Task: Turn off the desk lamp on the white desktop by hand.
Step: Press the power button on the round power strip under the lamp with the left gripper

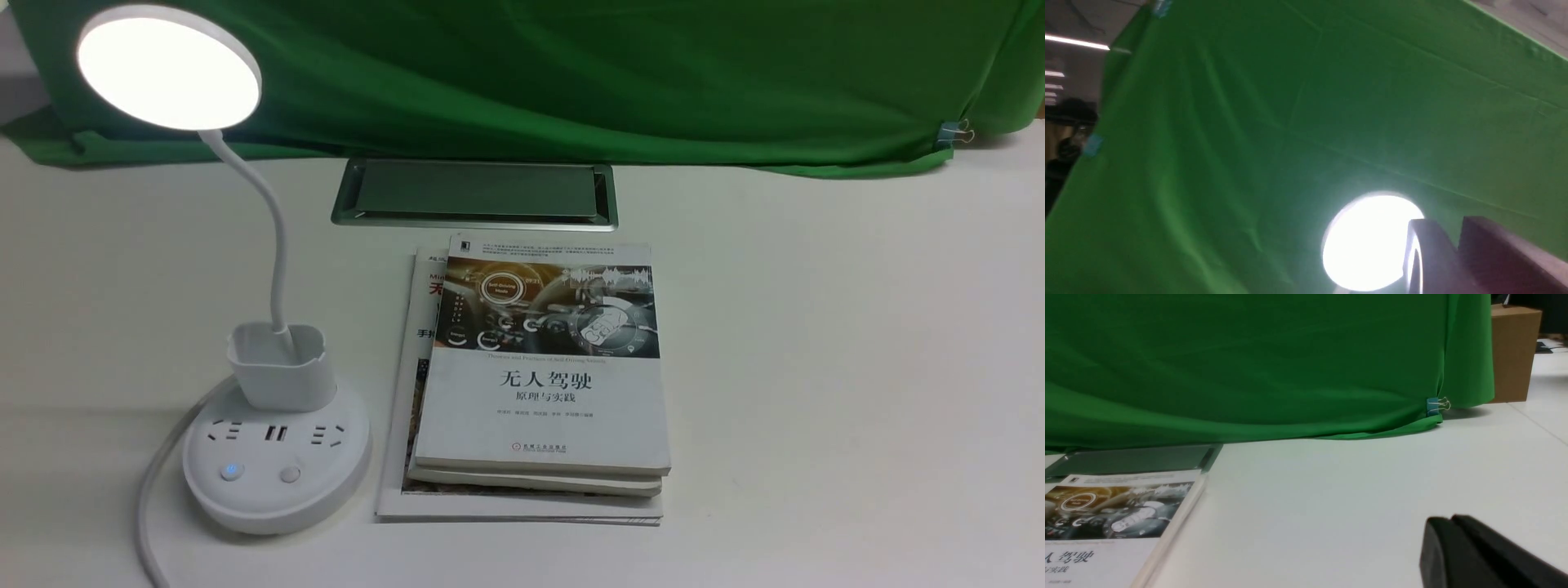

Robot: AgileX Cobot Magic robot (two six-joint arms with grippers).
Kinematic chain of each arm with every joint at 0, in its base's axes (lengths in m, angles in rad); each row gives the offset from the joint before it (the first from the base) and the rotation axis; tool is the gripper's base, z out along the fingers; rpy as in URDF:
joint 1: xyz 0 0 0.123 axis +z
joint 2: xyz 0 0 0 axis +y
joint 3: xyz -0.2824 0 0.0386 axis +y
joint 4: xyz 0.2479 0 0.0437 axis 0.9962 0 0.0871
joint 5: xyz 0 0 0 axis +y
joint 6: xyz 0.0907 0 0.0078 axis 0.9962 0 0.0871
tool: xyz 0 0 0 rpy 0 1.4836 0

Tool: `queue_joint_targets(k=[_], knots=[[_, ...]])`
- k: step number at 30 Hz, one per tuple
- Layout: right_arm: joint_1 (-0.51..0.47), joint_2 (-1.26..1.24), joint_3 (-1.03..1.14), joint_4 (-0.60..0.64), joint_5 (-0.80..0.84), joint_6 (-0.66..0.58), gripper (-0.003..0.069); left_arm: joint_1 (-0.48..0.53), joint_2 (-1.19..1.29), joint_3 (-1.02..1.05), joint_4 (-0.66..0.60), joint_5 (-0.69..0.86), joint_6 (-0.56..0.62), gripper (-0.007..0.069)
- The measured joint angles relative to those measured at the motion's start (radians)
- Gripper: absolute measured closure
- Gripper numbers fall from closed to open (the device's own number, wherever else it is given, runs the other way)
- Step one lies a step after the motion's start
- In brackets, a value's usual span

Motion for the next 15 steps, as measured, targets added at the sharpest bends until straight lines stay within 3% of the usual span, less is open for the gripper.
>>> queue_joint_targets(k=[7, 15], knots=[[0.000, 0.000, 0.000, 0.000, 0.000, 0.000, 0.0622, 0.000, 0.349, -0.341, 0.023, 0.572, 0.009, 0.0515], [0.000, 0.000, 0.000, 0.000, -0.001, 0.000, 0.0622, 0.000, 0.646, -0.365, 0.022, 0.662, 0.085, 0.0514]])
